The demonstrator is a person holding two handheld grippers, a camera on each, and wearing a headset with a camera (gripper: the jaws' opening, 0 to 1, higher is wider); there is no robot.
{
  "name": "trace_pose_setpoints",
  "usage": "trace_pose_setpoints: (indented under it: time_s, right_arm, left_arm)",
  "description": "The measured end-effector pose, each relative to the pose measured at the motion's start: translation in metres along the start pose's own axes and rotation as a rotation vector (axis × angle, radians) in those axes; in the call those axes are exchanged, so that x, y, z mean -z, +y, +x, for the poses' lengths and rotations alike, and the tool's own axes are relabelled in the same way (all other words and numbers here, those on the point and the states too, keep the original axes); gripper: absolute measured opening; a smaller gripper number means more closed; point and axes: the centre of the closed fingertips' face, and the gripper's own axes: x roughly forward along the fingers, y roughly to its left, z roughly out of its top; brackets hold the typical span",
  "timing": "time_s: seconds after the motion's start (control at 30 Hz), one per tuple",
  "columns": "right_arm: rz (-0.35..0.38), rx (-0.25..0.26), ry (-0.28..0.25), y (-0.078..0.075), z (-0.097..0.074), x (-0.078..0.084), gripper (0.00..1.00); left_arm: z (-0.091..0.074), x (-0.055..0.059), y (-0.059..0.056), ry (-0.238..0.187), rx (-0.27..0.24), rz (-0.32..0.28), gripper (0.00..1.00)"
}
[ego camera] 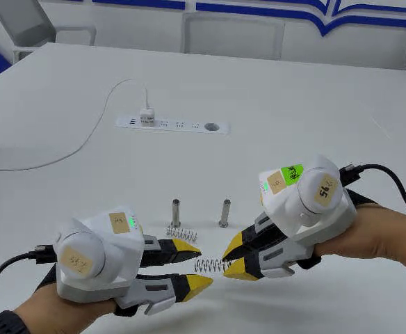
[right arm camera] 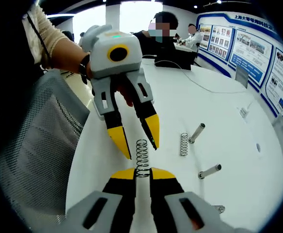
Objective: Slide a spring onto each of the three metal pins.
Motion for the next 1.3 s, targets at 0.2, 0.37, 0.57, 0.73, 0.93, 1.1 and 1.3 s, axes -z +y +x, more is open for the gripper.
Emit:
trace_pose_setpoints:
  time_s: [0.2,0.37,0.57,0.73,0.93,1.1,1.3]
  right_arm:
    - [-0.014,-0.013,0.006,0.003,0.000,0.000,0.11]
    - [-0.025,-0.020,0.013,0.004,0.000,0.001,0.11]
    - [-0.022,-0.031,0.009,0.006,-0.003,-0.001,0.11]
    - [0.007,-0.031,-0.057,0.005,-0.011,-0.017,0.11]
    - [0.009,-0.025,-0.107,0.005,-0.015,-0.035,0.11]
    - [0.001,-0.020,-0.133,0.006,-0.015,-0.045,0.11]
    - [-0.004,-0.011,-0.159,0.005,-0.013,-0.054,0.11]
  left_arm:
    - [0.001,0.000,-0.003,0.003,0.008,0.011,0.18]
    - [0.003,0.002,-0.005,0.010,0.018,0.023,0.14]
    - [0.003,0.004,-0.007,0.021,0.027,0.031,0.12]
    - [0.003,0.006,-0.006,0.025,0.026,0.029,0.12]
    - [0.005,0.004,-0.006,0.018,0.028,0.029,0.12]
    - [0.006,0.002,-0.008,0.012,0.034,0.029,0.11]
    - [0.006,-0.001,-0.008,0.005,0.031,0.031,0.11]
